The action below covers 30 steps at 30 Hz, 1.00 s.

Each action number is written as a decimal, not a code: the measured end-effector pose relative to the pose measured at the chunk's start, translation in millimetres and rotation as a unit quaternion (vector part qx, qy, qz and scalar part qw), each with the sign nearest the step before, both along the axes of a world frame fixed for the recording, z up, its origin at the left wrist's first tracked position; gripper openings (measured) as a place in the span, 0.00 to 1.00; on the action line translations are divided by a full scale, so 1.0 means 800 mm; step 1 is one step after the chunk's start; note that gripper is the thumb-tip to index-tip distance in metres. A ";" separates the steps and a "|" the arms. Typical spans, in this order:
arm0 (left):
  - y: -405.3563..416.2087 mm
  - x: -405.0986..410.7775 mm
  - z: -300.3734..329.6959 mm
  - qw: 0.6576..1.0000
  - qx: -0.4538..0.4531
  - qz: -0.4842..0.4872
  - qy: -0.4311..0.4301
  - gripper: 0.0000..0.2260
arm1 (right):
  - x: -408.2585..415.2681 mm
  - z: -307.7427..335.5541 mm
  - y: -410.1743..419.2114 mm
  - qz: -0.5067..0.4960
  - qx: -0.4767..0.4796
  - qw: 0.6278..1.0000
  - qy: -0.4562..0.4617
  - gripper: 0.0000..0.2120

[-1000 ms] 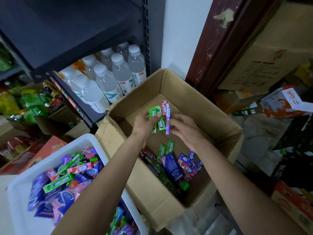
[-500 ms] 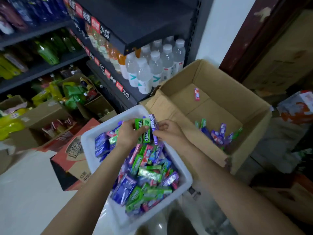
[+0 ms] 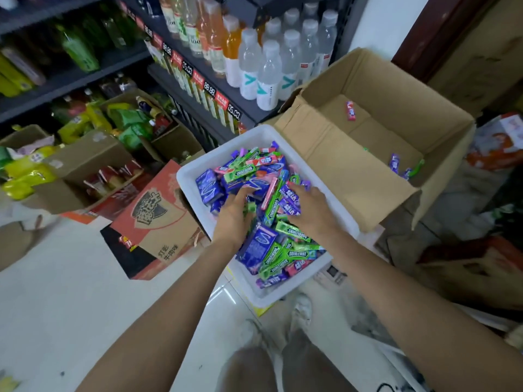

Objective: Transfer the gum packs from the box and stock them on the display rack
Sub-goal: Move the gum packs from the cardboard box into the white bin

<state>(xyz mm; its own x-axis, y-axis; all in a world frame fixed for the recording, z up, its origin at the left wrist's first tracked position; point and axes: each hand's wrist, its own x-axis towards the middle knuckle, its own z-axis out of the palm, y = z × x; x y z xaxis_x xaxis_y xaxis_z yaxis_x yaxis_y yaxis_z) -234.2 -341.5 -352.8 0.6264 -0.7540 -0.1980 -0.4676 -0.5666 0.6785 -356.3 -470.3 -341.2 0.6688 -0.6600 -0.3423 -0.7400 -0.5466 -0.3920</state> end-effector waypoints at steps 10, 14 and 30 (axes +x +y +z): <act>-0.003 -0.009 0.011 0.995 -0.044 0.022 -0.091 0.11 | -0.009 0.013 -0.005 -0.011 0.019 0.998 -0.058 0.24; -0.046 -0.016 0.045 0.993 -0.115 -0.025 -0.022 0.08 | -0.015 0.040 -0.033 -0.070 0.032 0.982 -0.170 0.15; -0.444 -0.020 0.059 0.992 0.059 -0.111 0.007 0.14 | -0.034 0.048 -0.364 -0.189 0.057 0.975 -0.104 0.23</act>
<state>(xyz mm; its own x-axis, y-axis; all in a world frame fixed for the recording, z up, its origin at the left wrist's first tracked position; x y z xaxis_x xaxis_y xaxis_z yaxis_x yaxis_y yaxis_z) -250.3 -696.7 -305.8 0.4442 -0.8440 -0.3005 -0.5798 -0.5266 0.6217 -383.7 -761.2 -302.8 0.4473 -0.8390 -0.3099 -0.7780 -0.1941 -0.5975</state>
